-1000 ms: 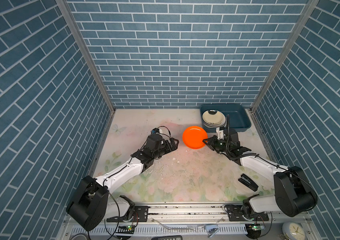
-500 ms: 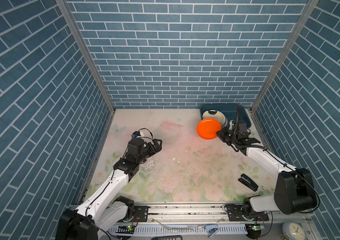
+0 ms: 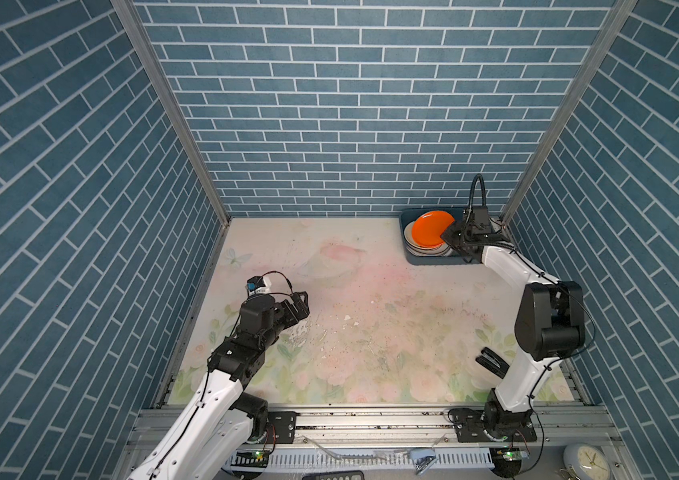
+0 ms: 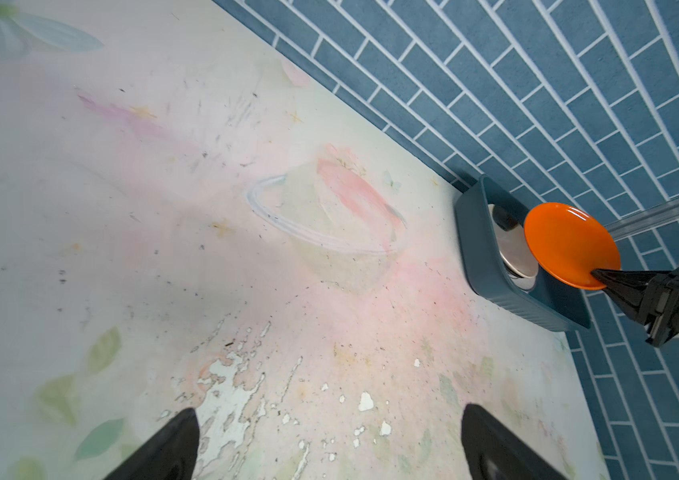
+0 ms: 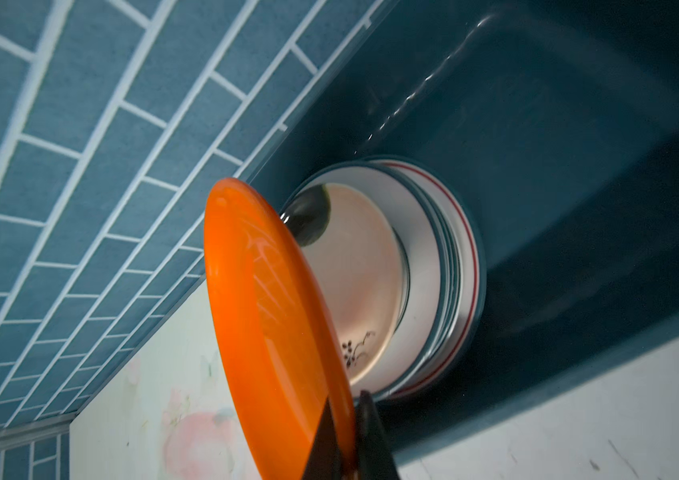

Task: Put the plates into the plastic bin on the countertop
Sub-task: 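Lower the orange plate into the teal bin with the right gripper while the left retreats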

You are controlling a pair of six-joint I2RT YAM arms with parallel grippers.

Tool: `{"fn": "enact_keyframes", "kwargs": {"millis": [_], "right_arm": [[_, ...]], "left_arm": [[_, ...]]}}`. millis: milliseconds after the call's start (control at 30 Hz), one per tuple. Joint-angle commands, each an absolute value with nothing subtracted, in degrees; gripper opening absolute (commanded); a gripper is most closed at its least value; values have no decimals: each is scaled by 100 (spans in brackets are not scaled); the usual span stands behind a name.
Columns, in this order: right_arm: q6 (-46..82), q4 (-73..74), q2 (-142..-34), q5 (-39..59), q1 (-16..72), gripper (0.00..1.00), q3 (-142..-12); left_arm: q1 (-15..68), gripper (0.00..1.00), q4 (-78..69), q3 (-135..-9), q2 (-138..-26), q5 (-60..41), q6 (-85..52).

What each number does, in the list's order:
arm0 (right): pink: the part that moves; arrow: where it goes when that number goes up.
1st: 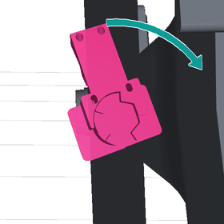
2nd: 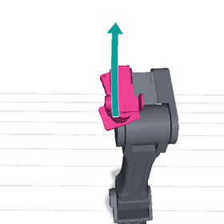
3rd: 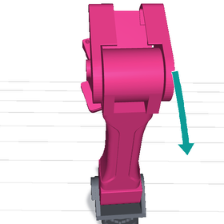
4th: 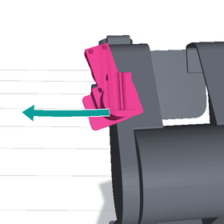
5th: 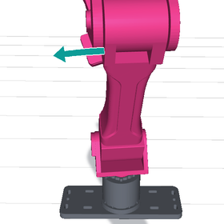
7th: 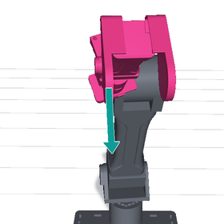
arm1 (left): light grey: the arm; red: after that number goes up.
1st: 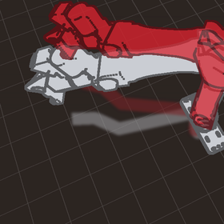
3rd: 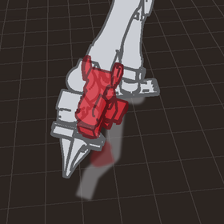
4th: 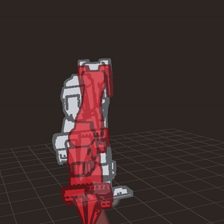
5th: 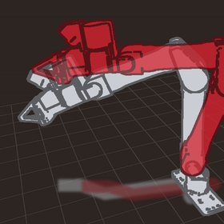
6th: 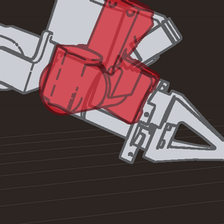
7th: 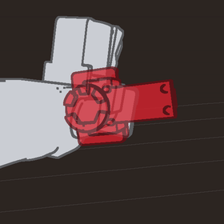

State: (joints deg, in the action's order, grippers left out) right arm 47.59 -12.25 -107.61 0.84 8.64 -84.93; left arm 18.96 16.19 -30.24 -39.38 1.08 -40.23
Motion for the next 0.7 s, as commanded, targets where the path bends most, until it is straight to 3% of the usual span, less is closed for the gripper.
{"fn": "enact_keyframes", "kwargs": {"millis": [0,467,533,667], "right_arm": [[4643,-1466,-11201,-54,805,0,-9081],[4685,-2180,-12236,428,835,1,-10325],[4590,-2409,-12286,464,852,27,-10525],[4386,-3084,-12306,570,905,59,-10904]], "left_arm": [[1836,100,2184,-3296,-3816,731,-3593],[1758,100,2153,-3284,-3945,1188,-3375],[1749,100,2022,-3210,-3987,1162,-3443],[1740,100,1840,-3177,-4178,1076,-3529]]}}
